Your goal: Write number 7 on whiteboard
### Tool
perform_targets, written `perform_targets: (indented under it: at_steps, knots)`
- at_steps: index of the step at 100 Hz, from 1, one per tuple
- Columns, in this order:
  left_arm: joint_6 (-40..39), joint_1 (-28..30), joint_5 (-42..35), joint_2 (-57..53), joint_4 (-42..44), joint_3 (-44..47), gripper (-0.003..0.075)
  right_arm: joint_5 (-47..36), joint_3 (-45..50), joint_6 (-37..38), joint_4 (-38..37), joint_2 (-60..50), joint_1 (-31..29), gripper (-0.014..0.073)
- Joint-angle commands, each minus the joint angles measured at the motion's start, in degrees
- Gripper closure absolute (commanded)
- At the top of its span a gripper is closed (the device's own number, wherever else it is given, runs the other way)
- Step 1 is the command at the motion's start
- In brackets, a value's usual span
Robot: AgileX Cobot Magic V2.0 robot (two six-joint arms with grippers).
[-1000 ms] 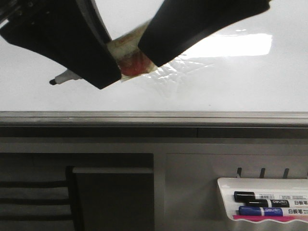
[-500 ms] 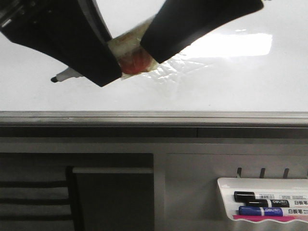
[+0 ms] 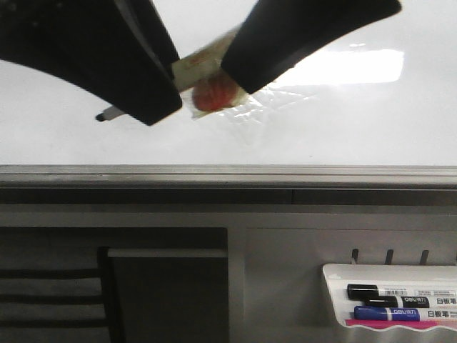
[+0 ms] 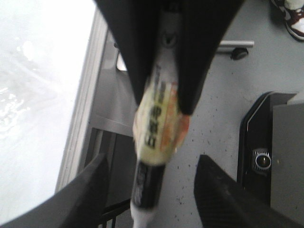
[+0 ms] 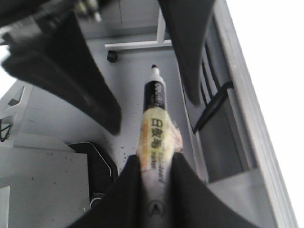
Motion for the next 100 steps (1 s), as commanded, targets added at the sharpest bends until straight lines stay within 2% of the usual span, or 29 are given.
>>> perform_targets:
  at_steps: [1,24,38,53,66,77,100]
  knots:
    - [-2.5,1.8,-2.8,-3.6,-0.7,-2.1,0.0321,-1.6,-1.9,5.7,-2.8,-3.6,-1.0,0.0638]
    - [-12.4,12.2,-2.7,-9.6,-0.8,-1.8,0.0321,0.9,-1.0,28.6,-19.2,-12.1,-4.8,0.0638]
    - [-16.9,18.5,-2.8,-13.5,-1.0,1.9,0.0325,0.7,3.9,38.0,-25.4,-18.9,-9.1,0.0638]
    - [-17.8,23.6,-5.0,-18.4,-3.2,9.1,0.0357,-0.8,11.1,41.6,-25.9,-26.5,-13.8,0.0639]
    - [-17.8,24.9,-10.3,-21.8,-6.9,14.6,0.0379,-3.1,16.2,41.8,-25.9,-31.4,-14.7,0.0639]
    - [-17.8,24.9,-13.6,-22.5,-7.2,16.8,0.0395,-3.0,16.8,41.8,-25.9,-32.5,-14.7,0.0639]
    - [-17.8,24.9,-13.6,-22.3,-7.2,16.8,0.0431,-3.0,16.8,41.8,-25.5,-32.4,-14.7,0.0639]
